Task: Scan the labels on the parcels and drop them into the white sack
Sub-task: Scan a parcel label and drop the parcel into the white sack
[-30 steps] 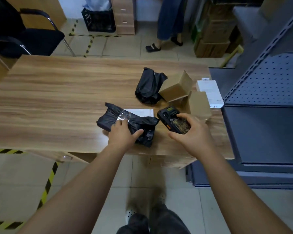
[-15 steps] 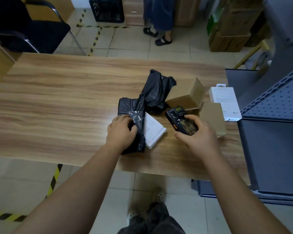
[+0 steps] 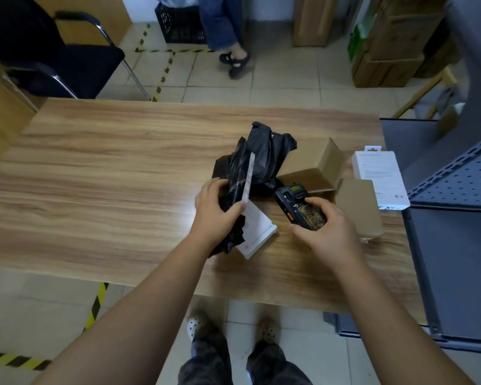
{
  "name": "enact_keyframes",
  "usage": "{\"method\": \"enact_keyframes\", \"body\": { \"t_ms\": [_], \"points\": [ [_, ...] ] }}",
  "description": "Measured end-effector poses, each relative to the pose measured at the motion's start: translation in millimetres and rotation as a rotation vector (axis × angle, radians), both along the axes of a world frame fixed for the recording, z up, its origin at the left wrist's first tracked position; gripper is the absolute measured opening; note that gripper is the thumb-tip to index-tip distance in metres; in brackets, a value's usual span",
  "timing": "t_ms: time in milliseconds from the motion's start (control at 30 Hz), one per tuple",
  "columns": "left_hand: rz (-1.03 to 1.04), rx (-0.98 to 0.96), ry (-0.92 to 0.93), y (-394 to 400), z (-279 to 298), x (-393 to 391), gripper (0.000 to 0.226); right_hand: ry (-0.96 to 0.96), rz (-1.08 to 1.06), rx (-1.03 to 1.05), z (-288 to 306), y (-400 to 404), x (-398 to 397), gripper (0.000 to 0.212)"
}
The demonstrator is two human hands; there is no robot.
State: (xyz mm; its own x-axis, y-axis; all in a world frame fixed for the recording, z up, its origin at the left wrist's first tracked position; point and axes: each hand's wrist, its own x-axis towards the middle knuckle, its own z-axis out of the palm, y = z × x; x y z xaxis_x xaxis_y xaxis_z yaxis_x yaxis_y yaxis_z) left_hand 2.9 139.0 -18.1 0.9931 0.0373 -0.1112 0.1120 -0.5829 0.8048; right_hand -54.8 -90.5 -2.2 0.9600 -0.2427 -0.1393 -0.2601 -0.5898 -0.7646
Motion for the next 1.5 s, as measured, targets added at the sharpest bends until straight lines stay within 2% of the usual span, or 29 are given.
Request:
{"method": "enact_keyframes", "body": {
  "t_ms": [100,133,200,300,367,467,567,700,800,867,1000,1133,1333,1500],
  "points": [
    [-0.014,-0.378,0.217,-0.2,11.2,2.3,0.054,-0.003,-0.06,-0.005,7.9,-2.1,-2.8,0.064],
    [-0.033,-0.403,0.255,0.7,14.4,4.7,0.059,-0.003,-0.07,-0.01,9.8,-2.0,-3.7,0.064],
    [-0.097,-0.24,0.23,2.1,22.3,10.7,0.066,-0.007,-0.083,-0.014,12.9,-1.7,-5.2,0.064],
    [-0.141,0.167,0.153,6.4,29.6,20.3,0.054,-0.008,-0.101,-0.014,16.3,-0.1,-8.8,0.064],
    [-0.179,0.353,0.134,10.4,27.7,22.8,0.06,-0.009,-0.104,-0.016,17.6,0.0,-11.4,0.064],
    [-0.111,0.435,0.195,15.4,30.3,22.5,0.068,-0.011,-0.086,-0.019,19.5,-0.7,-14.4,0.063],
    [-0.034,0.359,0.179,21.6,38.8,20.9,0.07,-0.011,-0.059,-0.004,27.0,0.8,-12.5,0.064],
    [0.135,0.021,0.123,31.7,65.7,20.1,0.081,-0.067,-0.007,0.034,55.5,3.8,-0.4,0.062],
    [0.213,-0.289,0.067,38.1,97.1,23.0,0.07,-0.114,0.04,0.072,91.4,9.7,13.5,0.061],
    [0.213,-0.403,-0.014,42.1,120.4,26.8,0.062,-0.144,0.08,0.096,116.1,15.7,22.2,0.062],
    [0.174,-0.451,-0.155,51.7,163.2,38.4,0.065,-0.221,0.14,0.003,156.2,31.2,35.7,0.073],
    [0.162,-0.492,-0.221,61.3,186.9,47.5,0.068,-0.217,0.201,-0.012,180.7,45.1,41.9,0.063],
    [0.189,-0.481,-0.318,82.8,194.4,57.2,0.066,-0.122,0.338,-0.113,195.5,65.7,40.0,0.061],
    [0.202,-0.464,-0.33,107.7,190.0,67.2,0.066,-0.045,0.384,-0.19,205.9,89.1,34.7,0.059]
  ]
}}
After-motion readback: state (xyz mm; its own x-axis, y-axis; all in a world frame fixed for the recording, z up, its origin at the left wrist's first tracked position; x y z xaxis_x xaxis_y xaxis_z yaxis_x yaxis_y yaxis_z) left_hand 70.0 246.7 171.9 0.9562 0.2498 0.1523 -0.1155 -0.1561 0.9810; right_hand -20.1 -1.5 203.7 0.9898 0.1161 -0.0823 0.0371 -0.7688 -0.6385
